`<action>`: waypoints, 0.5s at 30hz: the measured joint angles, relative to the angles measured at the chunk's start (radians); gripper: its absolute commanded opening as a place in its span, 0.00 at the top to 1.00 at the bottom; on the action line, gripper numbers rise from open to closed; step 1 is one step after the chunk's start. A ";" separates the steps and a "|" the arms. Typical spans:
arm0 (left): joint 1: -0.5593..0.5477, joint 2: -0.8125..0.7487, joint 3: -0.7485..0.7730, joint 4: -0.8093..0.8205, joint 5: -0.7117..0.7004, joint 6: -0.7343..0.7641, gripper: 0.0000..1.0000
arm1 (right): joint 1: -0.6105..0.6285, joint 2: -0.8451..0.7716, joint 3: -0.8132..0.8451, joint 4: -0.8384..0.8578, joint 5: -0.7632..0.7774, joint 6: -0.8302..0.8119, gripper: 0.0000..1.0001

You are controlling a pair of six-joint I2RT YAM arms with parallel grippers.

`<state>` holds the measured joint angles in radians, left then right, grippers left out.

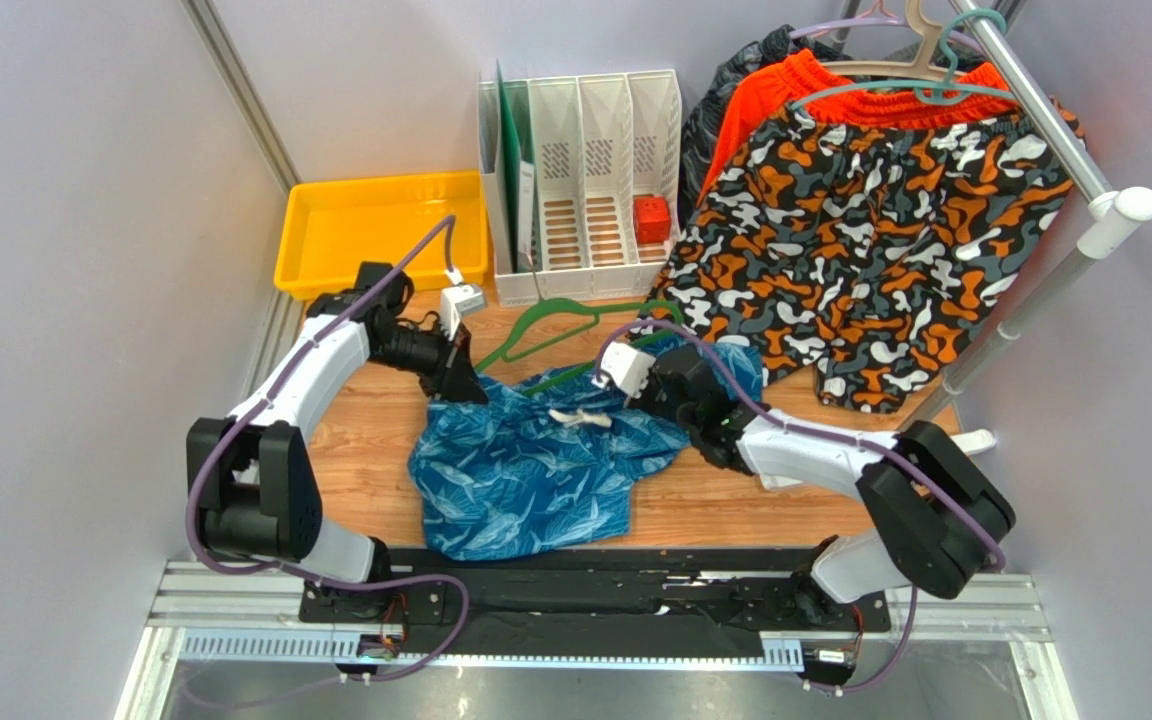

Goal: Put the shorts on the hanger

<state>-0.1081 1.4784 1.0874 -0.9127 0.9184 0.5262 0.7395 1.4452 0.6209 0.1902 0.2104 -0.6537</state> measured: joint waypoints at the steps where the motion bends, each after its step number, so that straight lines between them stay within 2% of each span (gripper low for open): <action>1: 0.011 -0.007 0.000 0.000 0.005 0.000 1.00 | -0.018 -0.011 0.021 -0.027 -0.016 0.016 1.00; 8: 0.109 -0.114 -0.004 -0.013 0.036 0.062 1.00 | -0.123 -0.179 0.104 -0.271 -0.219 0.196 1.00; 15: 0.118 -0.299 -0.069 -0.057 0.045 0.163 1.00 | -0.278 -0.154 0.241 -0.503 -0.423 0.409 1.00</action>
<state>0.0101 1.1790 1.0183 -0.9699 0.9634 0.6888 0.4618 1.2915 0.8616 -0.3126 -0.2127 -0.2447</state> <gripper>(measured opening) 0.095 0.017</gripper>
